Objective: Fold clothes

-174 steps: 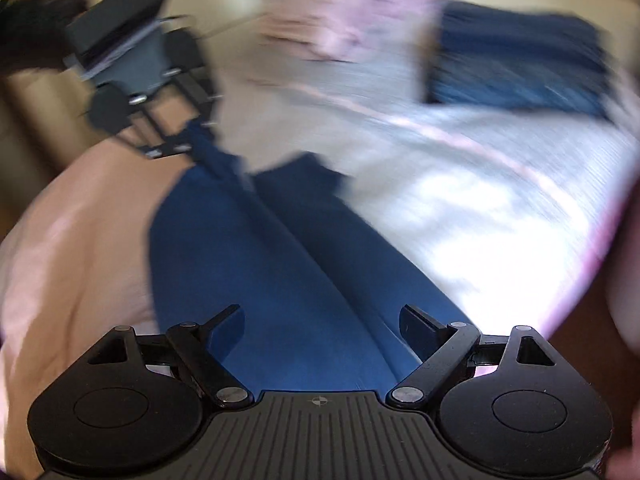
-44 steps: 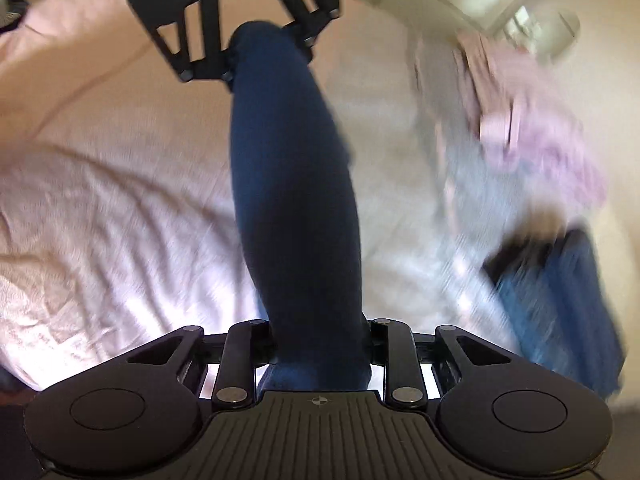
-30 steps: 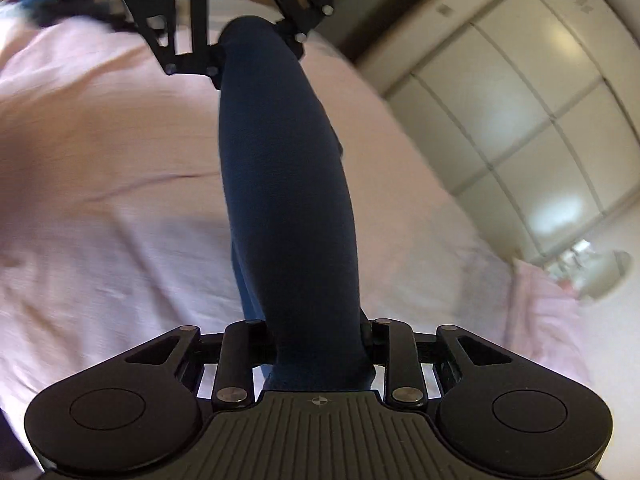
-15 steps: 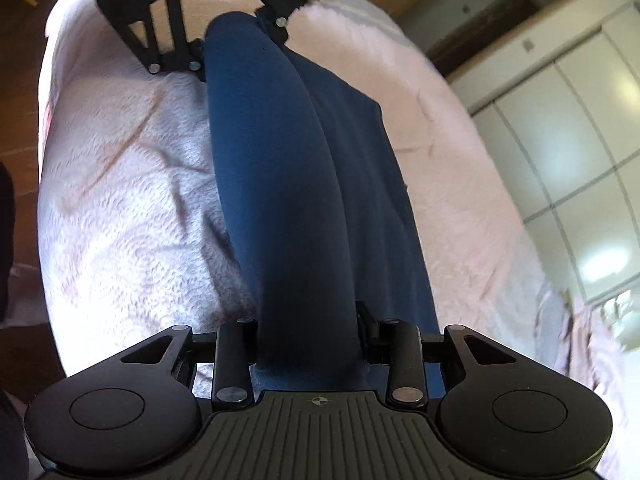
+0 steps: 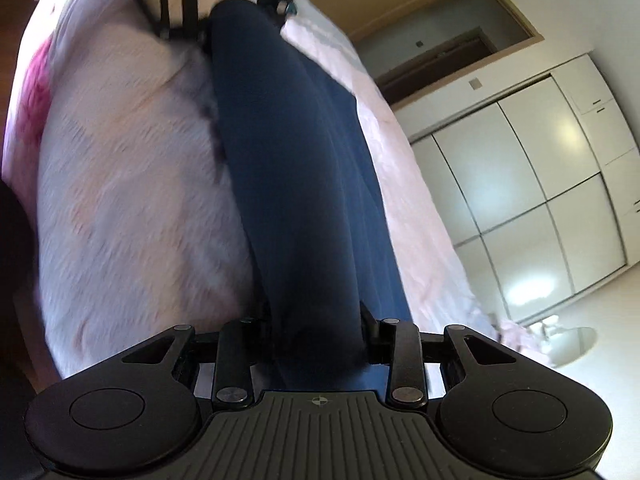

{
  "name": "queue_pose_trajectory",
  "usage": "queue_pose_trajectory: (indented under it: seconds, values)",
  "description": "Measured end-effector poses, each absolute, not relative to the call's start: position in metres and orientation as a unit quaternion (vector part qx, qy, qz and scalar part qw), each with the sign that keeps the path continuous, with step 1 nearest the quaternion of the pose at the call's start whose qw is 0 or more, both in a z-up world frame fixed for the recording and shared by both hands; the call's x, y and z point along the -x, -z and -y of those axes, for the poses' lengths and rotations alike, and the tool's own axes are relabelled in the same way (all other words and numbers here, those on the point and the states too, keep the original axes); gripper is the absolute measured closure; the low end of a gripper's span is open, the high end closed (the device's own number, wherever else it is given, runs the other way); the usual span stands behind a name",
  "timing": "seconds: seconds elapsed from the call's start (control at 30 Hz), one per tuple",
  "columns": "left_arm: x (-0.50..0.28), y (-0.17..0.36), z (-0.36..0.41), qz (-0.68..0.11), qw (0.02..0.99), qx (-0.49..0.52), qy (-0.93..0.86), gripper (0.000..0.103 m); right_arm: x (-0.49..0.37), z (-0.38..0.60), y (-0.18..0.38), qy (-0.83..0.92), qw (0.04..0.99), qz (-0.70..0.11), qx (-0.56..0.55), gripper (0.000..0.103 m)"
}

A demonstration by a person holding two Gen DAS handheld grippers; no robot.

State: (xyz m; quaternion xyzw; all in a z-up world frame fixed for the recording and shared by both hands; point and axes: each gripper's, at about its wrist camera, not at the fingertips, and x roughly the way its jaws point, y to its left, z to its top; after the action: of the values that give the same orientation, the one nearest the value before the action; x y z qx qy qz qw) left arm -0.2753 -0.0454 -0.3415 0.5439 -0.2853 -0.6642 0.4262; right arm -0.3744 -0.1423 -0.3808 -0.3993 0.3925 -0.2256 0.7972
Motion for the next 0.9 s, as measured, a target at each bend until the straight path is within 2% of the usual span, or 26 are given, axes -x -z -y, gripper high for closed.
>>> queue_pose_trajectory:
  seconds: [0.13,0.27,0.3,0.33,0.43,0.57,0.63,0.67,0.7,0.73,0.77,0.9]
  values:
    - [0.287,0.351,0.033,0.292,0.425,-0.56,0.648,0.07,0.39,0.147,0.379,0.23,0.77,-0.413,0.429,0.069]
    - [0.286,0.36,0.024,0.299,0.432,-0.567,0.635,0.069,0.425,0.175,0.396,0.277,0.758,-0.459,0.371,0.069]
    - [0.286,0.358,0.021,0.299,0.433,-0.567,0.634,0.067,0.436,0.183,0.395,0.294,0.759,-0.466,0.346,0.082]
    - [0.286,0.356,0.018,0.299,0.434,-0.567,0.633,0.066,0.448,0.188,0.391,0.31,0.762,-0.469,0.321,0.088]
    - [0.281,0.344,0.013,0.289,0.434,-0.566,0.639,0.059,0.47,0.195,0.383,0.348,0.751,-0.473,0.302,0.089]
    - [0.26,0.324,-0.008,0.254,0.435,-0.557,0.66,0.058,0.478,0.199,0.364,0.39,0.747,-0.445,0.302,0.088]
    - [0.242,0.309,-0.013,0.217,0.445,-0.548,0.675,0.059,0.486,0.196,0.354,0.398,0.761,-0.42,0.292,0.084]
    - [0.231,0.3,-0.016,0.194,0.453,-0.538,0.683,0.059,0.488,0.194,0.348,0.401,0.768,-0.408,0.288,0.07]
    - [0.222,0.29,-0.009,0.171,0.465,-0.528,0.689,0.06,0.482,0.193,0.34,0.401,0.776,-0.394,0.285,0.046]
    - [0.211,0.279,-0.003,0.148,0.481,-0.516,0.693,0.06,0.468,0.197,0.332,0.397,0.787,-0.379,0.281,0.035]
    - [0.203,0.271,0.006,0.132,0.494,-0.506,0.694,0.06,0.456,0.2,0.324,0.389,0.801,-0.366,0.271,0.03]
    - [0.174,0.238,0.051,0.052,0.535,-0.456,0.71,0.06,0.409,0.219,0.299,0.353,0.85,-0.321,0.223,0.03]
